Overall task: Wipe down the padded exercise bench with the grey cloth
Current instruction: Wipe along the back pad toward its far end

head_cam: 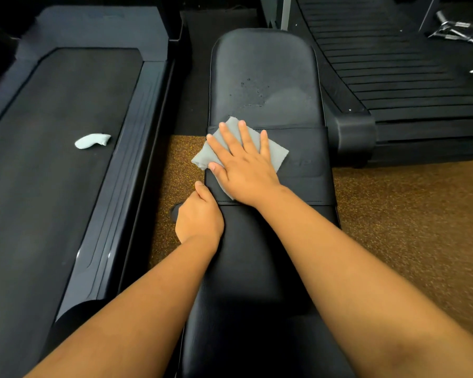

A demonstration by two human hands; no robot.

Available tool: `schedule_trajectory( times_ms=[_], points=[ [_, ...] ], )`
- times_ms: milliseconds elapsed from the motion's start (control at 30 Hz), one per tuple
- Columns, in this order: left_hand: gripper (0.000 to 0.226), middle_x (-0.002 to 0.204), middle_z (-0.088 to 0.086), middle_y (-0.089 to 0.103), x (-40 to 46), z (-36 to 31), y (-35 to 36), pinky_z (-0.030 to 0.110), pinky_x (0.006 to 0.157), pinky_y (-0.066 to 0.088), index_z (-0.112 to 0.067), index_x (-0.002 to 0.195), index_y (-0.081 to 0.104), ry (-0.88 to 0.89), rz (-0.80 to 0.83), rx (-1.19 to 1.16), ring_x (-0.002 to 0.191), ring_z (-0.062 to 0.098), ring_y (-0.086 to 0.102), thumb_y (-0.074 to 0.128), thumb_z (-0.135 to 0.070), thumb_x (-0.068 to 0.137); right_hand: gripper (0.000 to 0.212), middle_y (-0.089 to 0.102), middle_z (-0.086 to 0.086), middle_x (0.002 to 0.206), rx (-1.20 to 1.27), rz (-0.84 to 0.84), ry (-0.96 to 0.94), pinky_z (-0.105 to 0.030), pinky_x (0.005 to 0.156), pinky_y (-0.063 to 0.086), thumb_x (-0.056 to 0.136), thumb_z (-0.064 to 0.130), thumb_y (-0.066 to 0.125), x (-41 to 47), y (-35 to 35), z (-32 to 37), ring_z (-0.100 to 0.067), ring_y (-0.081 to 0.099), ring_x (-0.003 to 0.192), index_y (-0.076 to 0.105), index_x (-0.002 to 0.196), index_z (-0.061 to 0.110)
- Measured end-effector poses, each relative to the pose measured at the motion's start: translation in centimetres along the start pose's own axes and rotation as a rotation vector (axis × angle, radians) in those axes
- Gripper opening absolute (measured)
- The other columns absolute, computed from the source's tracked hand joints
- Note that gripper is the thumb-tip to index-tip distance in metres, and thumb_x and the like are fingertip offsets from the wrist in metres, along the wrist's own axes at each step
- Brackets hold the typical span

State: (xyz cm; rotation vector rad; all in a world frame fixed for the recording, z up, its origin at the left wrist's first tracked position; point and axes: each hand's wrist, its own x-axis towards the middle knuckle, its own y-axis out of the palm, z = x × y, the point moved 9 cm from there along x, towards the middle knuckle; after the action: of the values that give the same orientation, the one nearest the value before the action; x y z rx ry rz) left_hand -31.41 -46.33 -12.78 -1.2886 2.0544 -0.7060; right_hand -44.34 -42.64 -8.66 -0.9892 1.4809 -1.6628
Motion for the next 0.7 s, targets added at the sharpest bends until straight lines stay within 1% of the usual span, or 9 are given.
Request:
schedule_trajectory(
  times_ms=[167,267,333,367,433,533,567,700],
  points=[
    [0.064,0.109,0.014,0.067,0.1,0.1,0.0,0.039,0.08,0.041,-0.012,0.111,0.066,0.002,0.014,0.004,0.103,0.034,0.059,0.01,-0.043,0.103,0.059,0.001,0.001,0.165,0.006,0.007,0.001,-0.065,0.115,-0.005,0.103,0.052,0.022,-0.2,0.0,0.2,-0.031,-0.009,0.15,0.011,0.157,0.031],
    [0.06,0.108,0.013,0.067,0.0,0.1,0.0,0.037,0.077,0.039,-0.012,0.11,0.065,0.008,0.023,0.001,0.102,0.033,0.06,0.012,-0.041,0.104,0.059,0.012,-0.001,0.164,0.026,-0.037,-0.01,-0.066,0.116,0.002,0.101,0.052,0.023,-2.9,0.3,0.6,-0.032,0.001,0.151,0.021,0.155,0.029],
    [0.057,0.104,0.012,0.067,0.1,0.1,0.0,0.036,0.076,0.04,-0.013,0.105,0.064,0.017,0.02,0.009,0.096,0.031,0.06,0.013,-0.039,0.105,0.059,0.019,-0.002,0.163,0.042,-0.067,0.014,-0.065,0.115,0.006,0.1,0.052,0.025,-5.2,0.6,0.5,-0.033,0.008,0.151,0.028,0.154,0.027],
    [0.055,0.103,0.012,0.067,0.1,0.1,0.1,0.036,0.075,0.041,-0.014,0.103,0.063,0.026,0.022,0.015,0.092,0.03,0.059,0.014,-0.039,0.105,0.058,0.019,-0.002,0.163,0.05,-0.069,0.032,-0.065,0.116,0.007,0.101,0.051,0.026,-6.3,0.8,0.2,-0.033,0.009,0.151,0.028,0.154,0.027],
    [0.052,0.105,0.012,0.066,0.1,0.1,0.2,0.036,0.074,0.04,-0.016,0.101,0.06,0.037,0.025,0.029,0.09,0.029,0.057,0.013,-0.038,0.105,0.058,0.018,0.0,0.163,0.064,-0.058,0.065,-0.064,0.116,0.007,0.101,0.052,0.027,-8.3,1.0,-0.7,-0.032,0.008,0.151,0.026,0.154,0.028],
    [0.062,0.113,0.016,0.065,0.2,0.2,0.1,0.036,0.077,0.035,-0.01,0.116,0.063,0.014,0.014,0.016,0.105,0.036,0.058,0.011,-0.041,0.104,0.06,0.012,0.003,0.164,0.088,-0.016,0.136,-0.062,0.117,0.003,0.099,0.055,0.022,-9.3,0.9,-3.6,-0.03,0.002,0.151,0.02,0.155,0.032],
    [0.063,0.114,0.016,0.065,0.2,0.2,0.1,0.036,0.077,0.035,-0.01,0.118,0.063,0.017,0.011,0.016,0.107,0.037,0.057,0.011,-0.041,0.104,0.061,0.009,0.004,0.165,0.09,-0.004,0.177,-0.062,0.117,0.001,0.098,0.056,0.019,-9.1,0.7,-5.0,-0.029,0.0,0.151,0.017,0.155,0.034],
    [0.064,0.11,0.015,0.066,0.0,0.1,0.1,0.035,0.076,0.036,-0.01,0.114,0.065,0.036,-0.002,0.011,0.103,0.034,0.059,0.011,-0.042,0.104,0.058,-0.005,0.005,0.165,0.113,0.021,0.365,-0.061,0.117,-0.006,0.103,0.052,0.019,-6.4,-0.5,-10.4,-0.028,-0.013,0.15,0.004,0.156,0.035]
  ],
)
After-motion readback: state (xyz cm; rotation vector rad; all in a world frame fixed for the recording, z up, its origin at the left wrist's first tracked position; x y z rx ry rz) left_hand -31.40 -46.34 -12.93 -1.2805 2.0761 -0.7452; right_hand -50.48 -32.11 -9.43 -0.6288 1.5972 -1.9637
